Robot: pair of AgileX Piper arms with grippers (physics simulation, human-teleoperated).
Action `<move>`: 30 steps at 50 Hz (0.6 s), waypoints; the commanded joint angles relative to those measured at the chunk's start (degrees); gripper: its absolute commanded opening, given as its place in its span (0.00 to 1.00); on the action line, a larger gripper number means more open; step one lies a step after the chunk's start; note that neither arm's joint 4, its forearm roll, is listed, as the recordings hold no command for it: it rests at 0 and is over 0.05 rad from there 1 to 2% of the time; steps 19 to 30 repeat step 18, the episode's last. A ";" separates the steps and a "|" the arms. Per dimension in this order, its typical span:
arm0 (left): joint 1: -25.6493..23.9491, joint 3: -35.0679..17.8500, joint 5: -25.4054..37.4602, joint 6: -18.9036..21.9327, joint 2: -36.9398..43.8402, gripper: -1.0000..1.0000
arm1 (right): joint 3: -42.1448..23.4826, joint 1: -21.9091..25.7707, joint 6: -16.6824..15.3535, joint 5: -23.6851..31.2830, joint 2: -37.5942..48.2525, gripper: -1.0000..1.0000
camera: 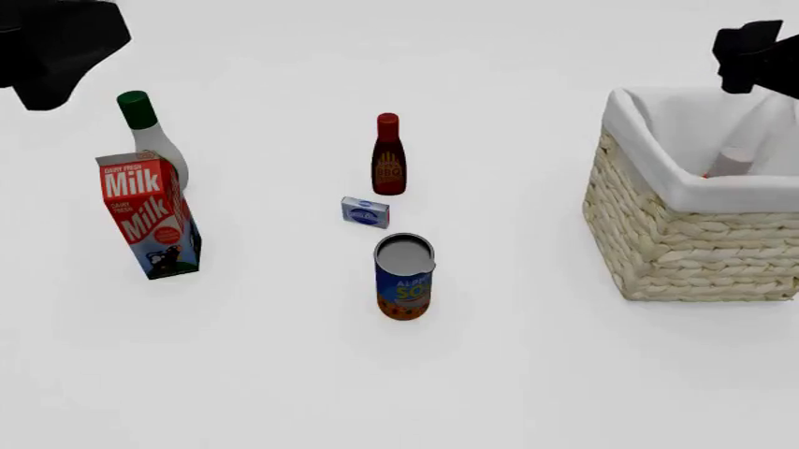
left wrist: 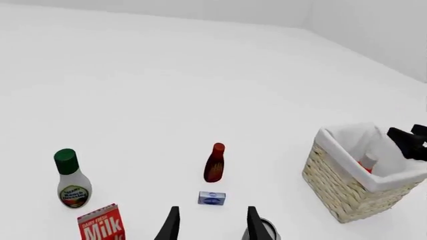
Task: Pick the ketchup and place it in the basket.
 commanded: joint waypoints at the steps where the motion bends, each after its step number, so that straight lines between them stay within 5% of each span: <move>1: -0.11 0.56 -0.44 -0.43 -0.13 1.00 | 1.13 1.90 -1.30 1.80 -5.07 1.00; 8: -0.13 0.84 -0.73 -0.67 -0.20 1.00 | 2.25 3.38 -1.66 2.10 -7.80 1.00; 14: -0.21 1.24 -1.24 -0.76 -0.07 1.00 | 7.12 7.54 -4.41 -3.27 -18.60 1.00; 30: -0.19 1.23 -1.29 -0.85 -0.10 1.00 | 7.65 7.62 -3.26 -4.24 -19.14 1.00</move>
